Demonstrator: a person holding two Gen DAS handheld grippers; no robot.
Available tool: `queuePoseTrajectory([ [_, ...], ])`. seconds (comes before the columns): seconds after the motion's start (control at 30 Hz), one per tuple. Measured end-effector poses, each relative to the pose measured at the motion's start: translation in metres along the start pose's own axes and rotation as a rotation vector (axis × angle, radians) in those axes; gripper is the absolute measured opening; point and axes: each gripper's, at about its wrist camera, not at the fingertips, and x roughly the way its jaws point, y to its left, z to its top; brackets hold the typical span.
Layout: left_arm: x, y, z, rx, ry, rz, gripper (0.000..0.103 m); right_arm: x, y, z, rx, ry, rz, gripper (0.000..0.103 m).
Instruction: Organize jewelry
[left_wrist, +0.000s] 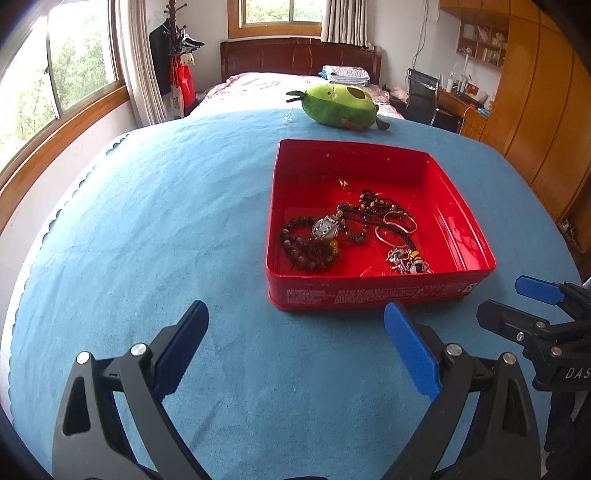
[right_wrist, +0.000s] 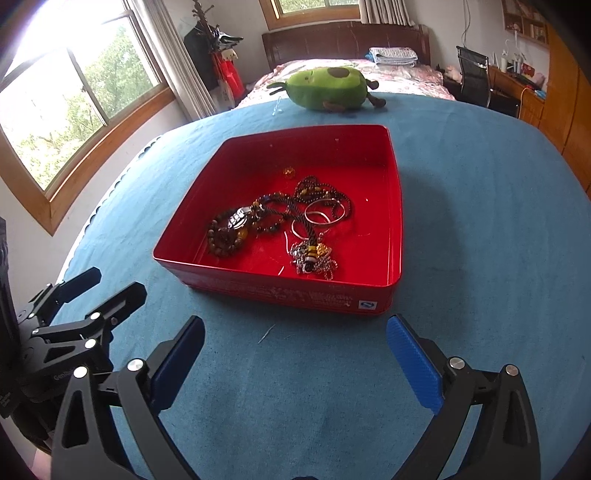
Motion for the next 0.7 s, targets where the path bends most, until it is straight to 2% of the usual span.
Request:
queuePoseTrajectory([
  [0.4, 0.024, 0.009, 0.003, -0.007, 0.117, -0.009, 0.095, 0.012, -0.006, 0.0, 0.026, 0.043, -0.007, 0.099],
  [0.7, 0.035, 0.011, 0.008, -0.026, 0.145, -0.03, 0.095, 0.023, -0.006, 0.0, 0.039, 0.072, 0.01, 0.099],
])
